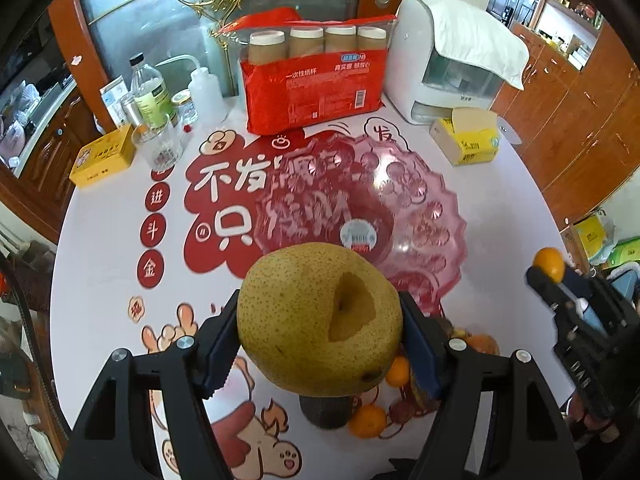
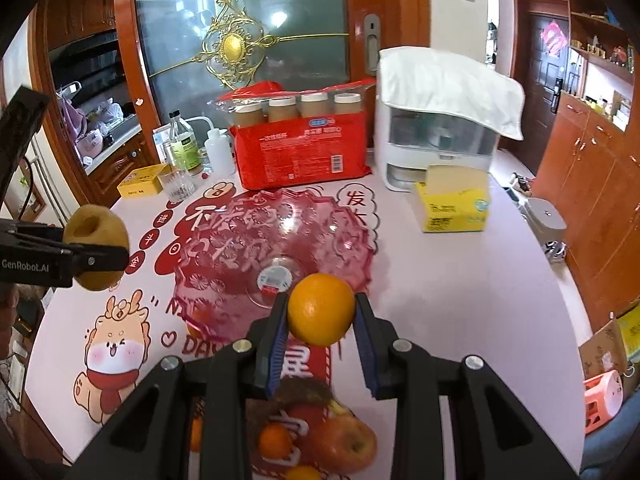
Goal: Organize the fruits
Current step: 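Carry the pear and mandarin to the pink bowl and release both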
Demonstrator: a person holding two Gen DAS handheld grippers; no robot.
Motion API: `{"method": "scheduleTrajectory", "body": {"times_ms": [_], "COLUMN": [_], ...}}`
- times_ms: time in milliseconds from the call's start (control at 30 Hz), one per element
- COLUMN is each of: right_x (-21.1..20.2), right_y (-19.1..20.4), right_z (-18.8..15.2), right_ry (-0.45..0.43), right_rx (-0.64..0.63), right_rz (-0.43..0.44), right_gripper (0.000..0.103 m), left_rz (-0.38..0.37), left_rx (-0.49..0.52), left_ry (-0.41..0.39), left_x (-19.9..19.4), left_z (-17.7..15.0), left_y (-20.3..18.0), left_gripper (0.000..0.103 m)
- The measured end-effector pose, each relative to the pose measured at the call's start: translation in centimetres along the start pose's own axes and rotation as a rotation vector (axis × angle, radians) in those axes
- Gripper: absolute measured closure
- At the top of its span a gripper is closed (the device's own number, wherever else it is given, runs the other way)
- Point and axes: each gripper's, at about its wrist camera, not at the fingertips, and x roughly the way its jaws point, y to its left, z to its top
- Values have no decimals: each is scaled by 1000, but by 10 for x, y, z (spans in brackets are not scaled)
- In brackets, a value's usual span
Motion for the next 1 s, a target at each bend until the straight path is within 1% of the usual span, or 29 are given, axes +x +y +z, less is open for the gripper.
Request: {"method": "scheduleTrajectory", "body": {"times_ms": [67,200,300,467,600,700,1000], "right_x": [9,31,47,76,98,115,129], "right_y": [4,12,13,14,16,17,16], "right_z": [2,1,-2,-9,-13,-17,-22], "right_ry": [7,24,45,79,116,157,199], "right_rx": [0,5,35,79,101,110,126], "right_rz": [17,61,104,138,138,133,128], "right_gripper": [71,71,71,71,71,71,71], "left_rz": [-1,3,-24,-52,-81,-77,-93], "left_rx": [-4,-3,-14,-15,-22,-12,-25], "left_ry": [-1,8,31,45,86,124,157], "left_x": [9,28,47,81,110,127,144], "left_z": [8,15,17,16,11,7,7], "left_y": [0,-2,-2,0,3,1,2], "left_gripper": [32,32,32,32,32,32,32]}}
